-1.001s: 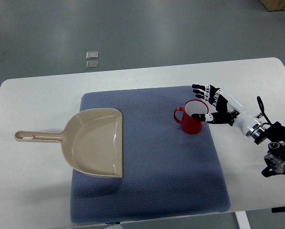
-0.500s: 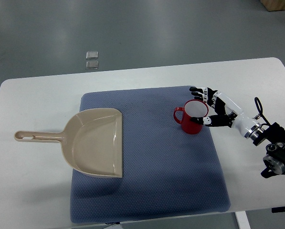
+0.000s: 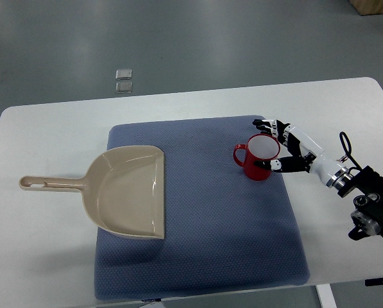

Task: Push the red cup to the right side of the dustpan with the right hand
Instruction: 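Lower the right hand against the mug's side away from the dustpan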

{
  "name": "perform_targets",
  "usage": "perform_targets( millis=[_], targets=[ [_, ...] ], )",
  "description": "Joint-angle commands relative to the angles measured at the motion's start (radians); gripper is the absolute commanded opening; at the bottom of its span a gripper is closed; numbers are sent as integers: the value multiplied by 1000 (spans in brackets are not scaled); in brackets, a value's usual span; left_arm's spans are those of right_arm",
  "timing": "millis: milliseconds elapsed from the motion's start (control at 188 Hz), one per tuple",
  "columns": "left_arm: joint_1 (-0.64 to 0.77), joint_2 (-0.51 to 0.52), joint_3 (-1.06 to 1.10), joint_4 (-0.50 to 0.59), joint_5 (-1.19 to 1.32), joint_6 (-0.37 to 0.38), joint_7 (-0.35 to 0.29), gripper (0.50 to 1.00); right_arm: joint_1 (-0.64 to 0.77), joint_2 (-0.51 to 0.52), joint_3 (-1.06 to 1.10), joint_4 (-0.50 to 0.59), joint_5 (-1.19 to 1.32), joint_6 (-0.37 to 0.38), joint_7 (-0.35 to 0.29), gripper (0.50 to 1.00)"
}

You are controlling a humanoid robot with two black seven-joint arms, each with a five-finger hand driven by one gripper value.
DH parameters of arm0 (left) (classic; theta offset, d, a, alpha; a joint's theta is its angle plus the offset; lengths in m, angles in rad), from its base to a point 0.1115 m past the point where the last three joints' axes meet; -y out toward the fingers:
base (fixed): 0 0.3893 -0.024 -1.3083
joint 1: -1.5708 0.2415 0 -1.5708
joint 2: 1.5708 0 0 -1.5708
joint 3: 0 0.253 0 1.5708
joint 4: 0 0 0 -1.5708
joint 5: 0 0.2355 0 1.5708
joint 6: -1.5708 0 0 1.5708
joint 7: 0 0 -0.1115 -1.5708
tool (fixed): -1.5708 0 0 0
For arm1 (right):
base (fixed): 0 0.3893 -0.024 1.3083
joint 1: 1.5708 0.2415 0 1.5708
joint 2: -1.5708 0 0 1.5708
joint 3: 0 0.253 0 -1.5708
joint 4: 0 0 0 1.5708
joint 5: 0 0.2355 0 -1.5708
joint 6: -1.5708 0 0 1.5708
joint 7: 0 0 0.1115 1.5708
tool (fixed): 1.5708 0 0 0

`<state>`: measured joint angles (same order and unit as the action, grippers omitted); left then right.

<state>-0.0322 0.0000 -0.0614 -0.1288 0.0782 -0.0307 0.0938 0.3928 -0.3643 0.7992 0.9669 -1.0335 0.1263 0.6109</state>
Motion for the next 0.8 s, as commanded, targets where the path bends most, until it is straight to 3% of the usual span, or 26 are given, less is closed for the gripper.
perform_targets(
  millis=[0, 793],
  targets=[
    [0, 0, 0, 0, 0, 0, 0, 1000, -2, 11, 2, -2, 1, -5, 0, 928],
    [0, 0, 0, 0, 0, 0, 0, 1000, -14, 105, -11, -54, 3, -80, 0, 928]
  ],
)
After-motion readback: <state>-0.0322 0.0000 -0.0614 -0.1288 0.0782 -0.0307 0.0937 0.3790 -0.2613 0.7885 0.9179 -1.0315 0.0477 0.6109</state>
